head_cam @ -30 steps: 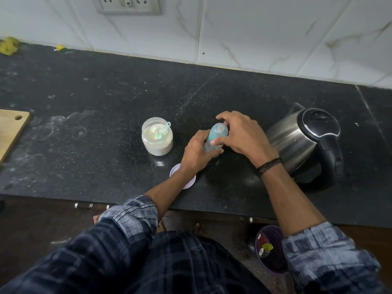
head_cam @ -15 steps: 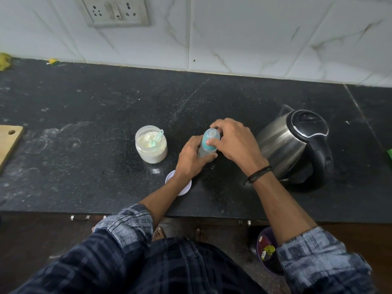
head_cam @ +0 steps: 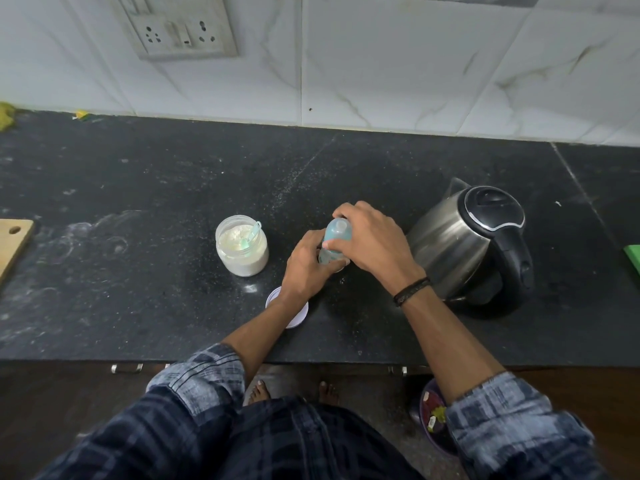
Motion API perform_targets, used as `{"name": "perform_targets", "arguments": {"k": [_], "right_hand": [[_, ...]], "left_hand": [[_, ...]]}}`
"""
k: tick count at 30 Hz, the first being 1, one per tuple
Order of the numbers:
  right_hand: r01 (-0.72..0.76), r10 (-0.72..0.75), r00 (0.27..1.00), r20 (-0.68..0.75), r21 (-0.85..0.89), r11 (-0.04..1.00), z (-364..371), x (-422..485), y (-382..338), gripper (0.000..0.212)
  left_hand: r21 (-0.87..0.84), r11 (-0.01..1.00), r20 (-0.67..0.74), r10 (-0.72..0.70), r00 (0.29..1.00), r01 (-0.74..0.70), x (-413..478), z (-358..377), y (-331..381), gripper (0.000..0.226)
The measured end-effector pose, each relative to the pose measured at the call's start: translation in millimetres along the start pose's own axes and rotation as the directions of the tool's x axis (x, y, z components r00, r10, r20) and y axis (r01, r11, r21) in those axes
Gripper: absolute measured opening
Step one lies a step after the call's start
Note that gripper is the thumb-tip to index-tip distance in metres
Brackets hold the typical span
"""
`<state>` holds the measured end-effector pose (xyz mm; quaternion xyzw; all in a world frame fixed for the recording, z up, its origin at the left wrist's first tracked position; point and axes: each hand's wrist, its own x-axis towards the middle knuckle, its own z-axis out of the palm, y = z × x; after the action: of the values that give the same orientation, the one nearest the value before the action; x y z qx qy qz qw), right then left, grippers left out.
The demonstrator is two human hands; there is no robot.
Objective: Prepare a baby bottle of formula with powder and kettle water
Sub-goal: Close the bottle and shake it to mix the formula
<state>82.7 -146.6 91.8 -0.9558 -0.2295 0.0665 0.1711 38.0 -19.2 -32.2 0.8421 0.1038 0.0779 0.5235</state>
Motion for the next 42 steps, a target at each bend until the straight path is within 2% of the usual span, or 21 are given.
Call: {"name": "perform_targets", "arguments": {"k": [3, 7, 11, 14, 17, 19, 22, 28, 32, 35, 39, 42], "right_hand": [[0.025, -0.025, 1.0, 0.018, 0.011, 1.0, 2.5, 0.7, -0.7, 0.068], [0.003, -0.003, 0.999, 0.035, -0.017, 1.0, 5.8, 3.1, 0.2, 0.061], [-0.031, 0.031, 0.999, -0.008, -0.035, 0.999, 8.6, 4.0, 1.4, 0.054], [-0.056, 0.055, 0.998, -0.033, -0.026, 0.998, 9.1, 4.0, 1.3, 0.062], [-0.013, 0.013, 0.999, 0.035, 0.0, 1.0, 5.7, 2.9, 1.7, 0.07], [-0.009, 0.008, 0.997, 0.071, 0.007, 1.0, 4.1, 3.0, 1.1, 0.066], [-0.029, 0.03, 0.998, 0.046, -0.005, 1.0, 4.6, 4.4, 0.3, 0.057], [-0.029, 0.03, 0.998, 0.06, -0.006, 1.0, 6.1, 4.4, 0.8, 0.067], [-0.041, 0.041, 0.998, 0.04, 0.003, 0.999, 12.1, 6.1, -0.5, 0.057], [-0.062, 0.062, 0.998, 0.008, 0.001, 0.998, 16.5, 6.9, -0.4, 0.059], [-0.012, 0.011, 0.995, 0.102, 0.014, 1.0, 14.3, 7.7, 3.7, 0.071], [-0.009, 0.005, 0.996, 0.088, 0.045, 0.999, 15.6, 7.0, 6.2, 0.063]], "left_hand": [[0.002, 1.0, -0.001, 0.004, 1.0, -0.004, -0.6, -0.4, 1.2, 0.052], [-0.004, 1.0, 0.003, 0.011, 1.0, -0.01, -1.0, -0.6, 0.9, 0.052], [-0.007, 1.0, -0.005, 0.005, 1.0, -0.005, -1.2, 0.3, -0.4, 0.05], [-0.01, 1.0, -0.01, -0.007, 1.0, 0.006, -1.1, 0.4, -1.0, 0.05], [-0.004, 1.0, -0.008, 0.002, 1.0, -0.002, -2.2, -0.5, -0.1, 0.052], [-0.018, 1.0, -0.007, -0.004, 1.0, 0.003, -2.0, -0.2, -0.5, 0.052], [-0.023, 1.0, 0.006, 0.005, 1.0, -0.005, -1.4, -0.3, -1.0, 0.052], [-0.025, 1.0, 0.021, 0.01, 1.0, -0.01, -1.5, -2.4, 1.0, 0.054], [-0.03, 1.0, 0.023, 0.007, 1.0, -0.006, -1.8, -2.2, 1.4, 0.053], [-0.034, 0.999, 0.024, 0.009, 1.0, -0.008, -2.2, -2.9, 2.8, 0.054], [-0.028, 0.999, 0.03, 0.019, 0.999, -0.018, -1.9, -4.3, 3.6, 0.054], [-0.034, 0.999, 0.025, 0.019, 1.0, -0.018, -2.3, -3.7, 3.5, 0.051]]}}
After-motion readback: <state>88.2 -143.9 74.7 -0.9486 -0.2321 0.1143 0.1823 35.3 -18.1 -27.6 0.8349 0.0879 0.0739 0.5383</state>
